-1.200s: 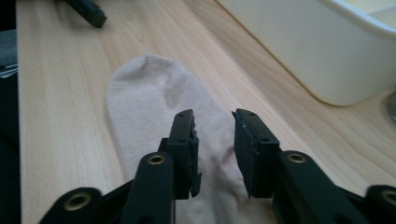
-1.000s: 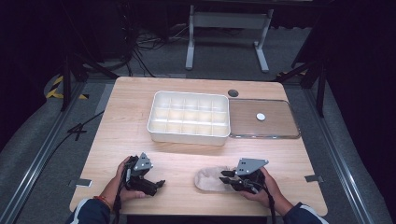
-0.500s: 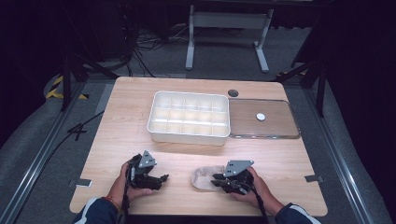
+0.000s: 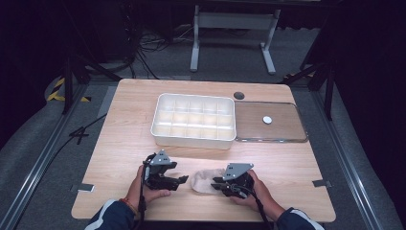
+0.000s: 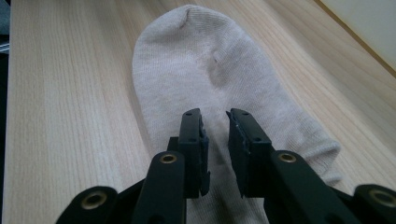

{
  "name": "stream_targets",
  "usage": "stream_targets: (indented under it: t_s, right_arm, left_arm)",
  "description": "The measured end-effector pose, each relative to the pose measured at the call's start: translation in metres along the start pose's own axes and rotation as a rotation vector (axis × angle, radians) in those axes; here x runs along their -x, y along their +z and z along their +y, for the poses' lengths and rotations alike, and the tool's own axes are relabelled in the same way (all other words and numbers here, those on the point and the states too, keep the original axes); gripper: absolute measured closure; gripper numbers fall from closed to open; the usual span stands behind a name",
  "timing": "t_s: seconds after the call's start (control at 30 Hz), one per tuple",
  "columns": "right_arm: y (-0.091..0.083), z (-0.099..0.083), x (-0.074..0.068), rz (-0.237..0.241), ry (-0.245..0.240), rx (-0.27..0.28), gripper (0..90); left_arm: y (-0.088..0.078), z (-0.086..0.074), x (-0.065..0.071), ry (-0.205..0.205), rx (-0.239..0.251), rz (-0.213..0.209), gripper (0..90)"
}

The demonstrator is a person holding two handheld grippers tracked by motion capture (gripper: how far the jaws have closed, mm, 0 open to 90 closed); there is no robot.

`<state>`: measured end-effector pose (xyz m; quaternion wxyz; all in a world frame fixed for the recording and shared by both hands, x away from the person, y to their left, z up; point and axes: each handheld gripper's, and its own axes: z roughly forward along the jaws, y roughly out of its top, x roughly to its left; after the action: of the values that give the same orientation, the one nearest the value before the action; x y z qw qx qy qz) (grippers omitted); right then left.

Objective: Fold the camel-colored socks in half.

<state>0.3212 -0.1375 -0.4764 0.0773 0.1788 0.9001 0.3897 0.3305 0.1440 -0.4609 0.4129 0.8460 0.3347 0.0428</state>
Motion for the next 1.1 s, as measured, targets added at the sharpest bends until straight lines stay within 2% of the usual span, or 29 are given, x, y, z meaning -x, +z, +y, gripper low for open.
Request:
stream_targets:
  t_s: [0.07,0.27,0.33,0.4,0.47,0.57,0.6,0.63,0.67,0.8,0.83,0.9,0.93,0.97,1.03,1.07,1.1]
  right_arm:
    - [0.001,0.001,0.0,0.0,-0.003,0.001,75.2]
    - [0.006,0.006,-0.001,-0.002,-0.006,0.0,75.2]
    - [0.007,0.007,-0.001,-0.008,-0.011,-0.001,75.2]
    - [0.008,0.008,-0.002,-0.008,-0.009,-0.002,75.3]
    - [0.008,0.008,-0.002,-0.006,-0.009,-0.002,75.3]
    - [0.008,0.008,-0.002,-0.007,-0.01,-0.001,75.3]
    - [0.008,0.008,-0.002,-0.008,-0.012,-0.001,75.3]
    - [0.008,0.008,-0.002,-0.008,-0.012,-0.001,75.3]
    - [0.008,0.008,-0.002,-0.013,-0.017,-0.005,75.2]
    - [0.007,0.01,-0.003,-0.017,-0.01,-0.004,72.4]
    - [0.006,0.009,-0.003,-0.015,-0.004,0.01,73.0]
    - [0.003,0.011,-0.003,-0.042,-0.009,0.041,74.7]
    - [0.003,0.011,-0.003,-0.042,-0.009,0.041,74.7]
    - [0.002,0.013,-0.004,-0.05,-0.001,0.052,76.5]
    - [0.008,0.014,-0.005,-0.058,-0.01,0.014,77.1]
    - [0.008,0.014,-0.005,-0.058,-0.01,0.014,77.1]
    - [0.012,0.013,-0.006,-0.064,-0.019,-0.005,78.1]
  left_arm:
    - [0.006,0.004,0.003,0.009,-0.004,-0.011,30.0]
    - [0.022,0.011,0.008,0.034,-0.033,-0.001,30.0]
    - [0.025,0.011,0.009,0.037,-0.041,0.014,30.4]
    - [0.03,0.012,0.007,0.051,-0.07,0.033,30.8]
    - [0.035,0.01,0.007,0.045,-0.096,0.051,31.8]
    - [0.035,0.011,0.01,0.066,-0.106,0.066,32.9]
    - [0.035,0.011,0.011,0.088,-0.114,0.085,34.0]
    - [0.037,0.01,0.013,0.094,-0.112,0.095,34.9]
    - [0.037,0.011,0.014,0.105,-0.111,0.098,36.2]
    - [0.038,0.012,0.019,0.108,-0.113,0.095,52.3]
    - [0.038,0.012,0.019,0.109,-0.114,0.093,53.8]
    - [0.038,0.012,0.019,0.11,-0.113,0.092,54.7]
    - [0.037,0.012,0.018,0.111,-0.117,0.091,54.7]
    - [0.037,0.012,0.018,0.11,-0.116,0.075,58.9]
    - [0.037,0.012,0.019,0.1,-0.115,0.054,65.4]
    - [0.037,0.012,0.019,0.1,-0.115,0.054,67.7]
    - [0.037,0.012,0.018,0.101,-0.117,0.048,67.7]
